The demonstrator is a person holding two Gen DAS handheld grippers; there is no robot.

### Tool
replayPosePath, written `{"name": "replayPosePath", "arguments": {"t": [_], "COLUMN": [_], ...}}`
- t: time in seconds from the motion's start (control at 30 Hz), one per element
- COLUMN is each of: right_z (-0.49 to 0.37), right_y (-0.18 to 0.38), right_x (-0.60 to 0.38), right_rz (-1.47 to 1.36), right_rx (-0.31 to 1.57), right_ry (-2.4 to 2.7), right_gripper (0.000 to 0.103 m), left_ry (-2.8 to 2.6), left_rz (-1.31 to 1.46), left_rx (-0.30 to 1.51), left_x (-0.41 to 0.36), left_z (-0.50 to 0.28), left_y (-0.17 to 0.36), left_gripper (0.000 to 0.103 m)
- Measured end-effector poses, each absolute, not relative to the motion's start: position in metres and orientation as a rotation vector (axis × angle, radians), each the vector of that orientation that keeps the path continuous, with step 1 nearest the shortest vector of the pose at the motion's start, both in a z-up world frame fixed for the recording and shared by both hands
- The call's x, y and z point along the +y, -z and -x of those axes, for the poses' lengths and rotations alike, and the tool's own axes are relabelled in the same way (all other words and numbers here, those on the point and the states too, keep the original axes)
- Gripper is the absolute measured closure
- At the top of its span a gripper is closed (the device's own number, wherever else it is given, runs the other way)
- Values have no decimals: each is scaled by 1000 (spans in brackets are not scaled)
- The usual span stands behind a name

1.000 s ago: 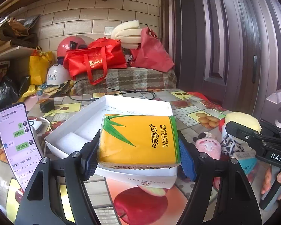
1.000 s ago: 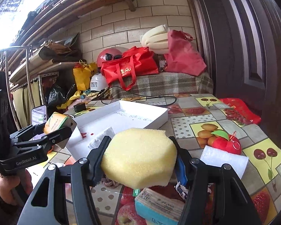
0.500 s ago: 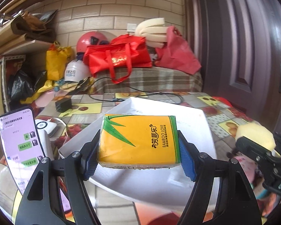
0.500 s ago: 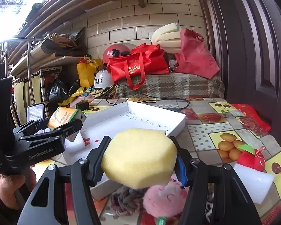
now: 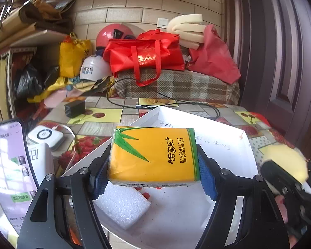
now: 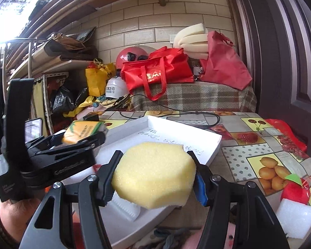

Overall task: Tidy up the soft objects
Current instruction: 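Open right tool to drop the sponge while left tool drops the tissue pack into box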

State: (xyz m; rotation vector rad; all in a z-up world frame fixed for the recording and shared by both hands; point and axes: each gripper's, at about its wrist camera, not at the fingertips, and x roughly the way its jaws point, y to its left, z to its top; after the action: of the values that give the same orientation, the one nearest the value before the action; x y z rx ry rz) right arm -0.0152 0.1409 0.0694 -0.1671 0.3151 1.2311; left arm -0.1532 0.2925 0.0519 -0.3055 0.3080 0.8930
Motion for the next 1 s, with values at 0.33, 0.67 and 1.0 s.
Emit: {"name": "replayPosePath", "arguments": {"t": [0.33, 0.67, 1.0], "right_z": [-17, -7, 7], "right_y": [-61, -63, -70], "right_x": [180, 181, 170], "right_rz": [144, 174, 160], "right_rx": [473, 435, 318], "right_ry": [-1189, -1193, -1184], "right_gripper": [41, 20, 19], "left_ry": [-903, -951, -969], "left_rz": [275, 315, 300], "left_rx": [345, 335, 284], "left_x": [301, 309, 302], "left_z": [132, 139, 147], "left_y": [-52, -51, -54], "left_gripper": [29, 10, 2]}}
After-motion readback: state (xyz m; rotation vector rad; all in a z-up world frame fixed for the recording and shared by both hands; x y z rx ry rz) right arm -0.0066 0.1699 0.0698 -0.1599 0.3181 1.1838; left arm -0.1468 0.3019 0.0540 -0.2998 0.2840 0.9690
